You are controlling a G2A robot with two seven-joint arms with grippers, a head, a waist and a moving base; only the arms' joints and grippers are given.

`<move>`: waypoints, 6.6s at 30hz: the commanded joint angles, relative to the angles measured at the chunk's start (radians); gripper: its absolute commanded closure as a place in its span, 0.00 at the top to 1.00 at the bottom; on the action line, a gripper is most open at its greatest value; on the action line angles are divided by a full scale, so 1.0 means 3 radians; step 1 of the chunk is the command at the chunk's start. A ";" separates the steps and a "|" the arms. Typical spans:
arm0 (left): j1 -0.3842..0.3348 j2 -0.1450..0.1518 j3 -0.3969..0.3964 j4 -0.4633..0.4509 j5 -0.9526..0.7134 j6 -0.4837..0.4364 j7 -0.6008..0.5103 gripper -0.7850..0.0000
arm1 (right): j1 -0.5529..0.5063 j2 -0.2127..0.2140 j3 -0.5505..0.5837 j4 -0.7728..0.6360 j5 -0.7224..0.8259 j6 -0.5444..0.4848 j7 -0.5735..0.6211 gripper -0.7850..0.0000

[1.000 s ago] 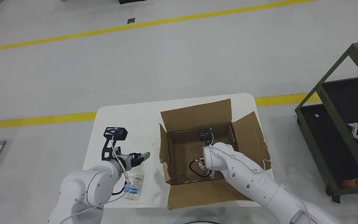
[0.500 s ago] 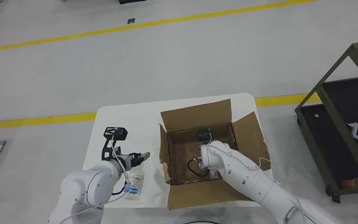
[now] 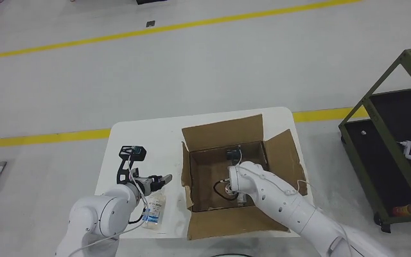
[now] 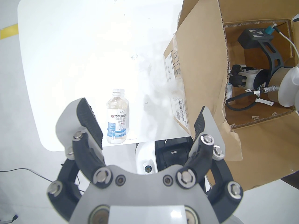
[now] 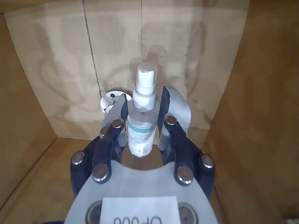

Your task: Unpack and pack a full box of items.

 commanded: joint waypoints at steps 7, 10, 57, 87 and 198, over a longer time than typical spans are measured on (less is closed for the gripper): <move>0.0000 0.0000 0.0000 0.0000 0.0000 0.0000 0.0000 1.00 | 0.0003 0.0072 0.0003 -0.0310 -0.0457 -0.0040 0.0040 0.00; 0.0000 0.0000 0.0000 0.0000 0.0000 0.0000 0.0000 1.00 | 0.0005 0.0087 0.0050 -0.0380 -0.0653 -0.0104 0.0103 0.00; 0.0000 0.0000 0.0000 0.0000 0.0000 0.0000 0.0000 1.00 | -0.0353 -0.0400 0.0553 0.0010 -0.1691 -0.0900 0.0676 0.51; 0.0000 0.0000 0.0000 0.0000 0.0000 0.0000 0.0000 1.00 | -0.0284 -0.0650 0.0690 0.0573 -0.1520 -0.1187 0.0388 0.48; 0.0000 0.0000 0.0000 0.0000 0.0000 0.0000 0.0000 1.00 | -0.0369 -0.0963 0.1267 0.0824 -0.2051 -0.1562 0.0569 0.55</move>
